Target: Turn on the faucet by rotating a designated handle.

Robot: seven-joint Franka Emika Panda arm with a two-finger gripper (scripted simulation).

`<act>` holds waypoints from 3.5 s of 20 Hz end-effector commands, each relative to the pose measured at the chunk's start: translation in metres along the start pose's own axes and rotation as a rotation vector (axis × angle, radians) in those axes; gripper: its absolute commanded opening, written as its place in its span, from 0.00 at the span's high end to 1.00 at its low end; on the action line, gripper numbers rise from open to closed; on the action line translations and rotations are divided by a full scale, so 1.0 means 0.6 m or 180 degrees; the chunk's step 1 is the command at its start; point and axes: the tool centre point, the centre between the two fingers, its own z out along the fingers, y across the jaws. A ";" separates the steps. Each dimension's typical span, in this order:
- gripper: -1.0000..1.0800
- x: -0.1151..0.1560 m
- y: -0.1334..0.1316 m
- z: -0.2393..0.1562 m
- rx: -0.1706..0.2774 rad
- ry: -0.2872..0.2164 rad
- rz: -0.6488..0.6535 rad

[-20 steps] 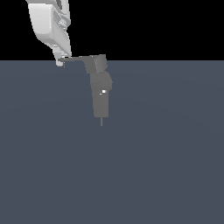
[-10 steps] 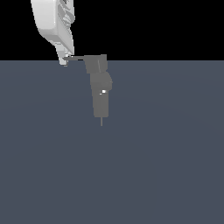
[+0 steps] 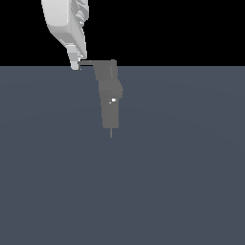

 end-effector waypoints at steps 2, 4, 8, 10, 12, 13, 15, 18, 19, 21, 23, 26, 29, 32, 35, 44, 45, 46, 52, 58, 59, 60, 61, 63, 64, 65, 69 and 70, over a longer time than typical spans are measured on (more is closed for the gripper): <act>1.00 0.020 0.015 -0.007 0.0015 -0.0003 0.0025; 1.00 0.027 0.023 -0.007 0.0016 -0.0004 0.0024; 1.00 0.040 0.039 -0.008 0.0017 -0.0005 0.0023; 1.00 0.026 0.038 0.000 -0.0009 0.0009 -0.0013; 1.00 0.050 0.039 -0.001 -0.0006 0.0008 -0.0009; 1.00 0.062 0.039 -0.002 -0.0004 0.0007 -0.0006; 1.00 0.086 0.041 -0.003 -0.0001 0.0005 -0.0002; 1.00 0.122 0.042 -0.004 0.0004 0.0002 0.0004; 1.00 0.133 0.043 -0.005 0.0006 0.0001 0.0007; 1.00 0.157 0.044 -0.006 0.0009 -0.0001 0.0011; 1.00 0.180 0.045 -0.006 0.0012 -0.0003 0.0015; 1.00 0.213 0.047 -0.008 0.0017 -0.0005 0.0021; 1.00 0.177 0.043 -0.001 -0.0016 0.0005 -0.0081; 1.00 0.189 0.034 -0.002 -0.0013 0.0004 -0.0074; 1.00 0.202 0.025 -0.002 -0.0011 0.0004 -0.0066; 1.00 0.237 -0.001 -0.004 -0.0003 0.0002 -0.0045; 1.00 0.241 -0.003 -0.004 -0.0002 0.0001 -0.0042; 1.00 0.245 -0.006 -0.004 -0.0002 0.0001 -0.0040; 1.00 0.268 -0.022 -0.005 0.0003 0.0000 -0.0026; 1.00 0.290 -0.039 -0.006 0.0008 -0.0002 -0.0013; 1.00 0.294 -0.041 -0.006 0.0008 -0.0002 -0.0010; 1.00 0.297 -0.044 -0.006 0.0009 -0.0003 -0.0008; 1.00 0.301 -0.046 -0.006 0.0010 -0.0003 -0.0005; 1.00 0.309 -0.052 -0.007 0.0011 -0.0003 -0.0001; 1.00 0.312 -0.054 -0.007 0.0012 -0.0004 0.0001; 1.00 0.316 -0.057 -0.007 0.0013 -0.0004 0.0004; 1.00 0.331 -0.067 -0.008 0.0015 -0.0005 0.0013; 1.00 0.335 -0.070 -0.008 0.0016 -0.0005 0.0016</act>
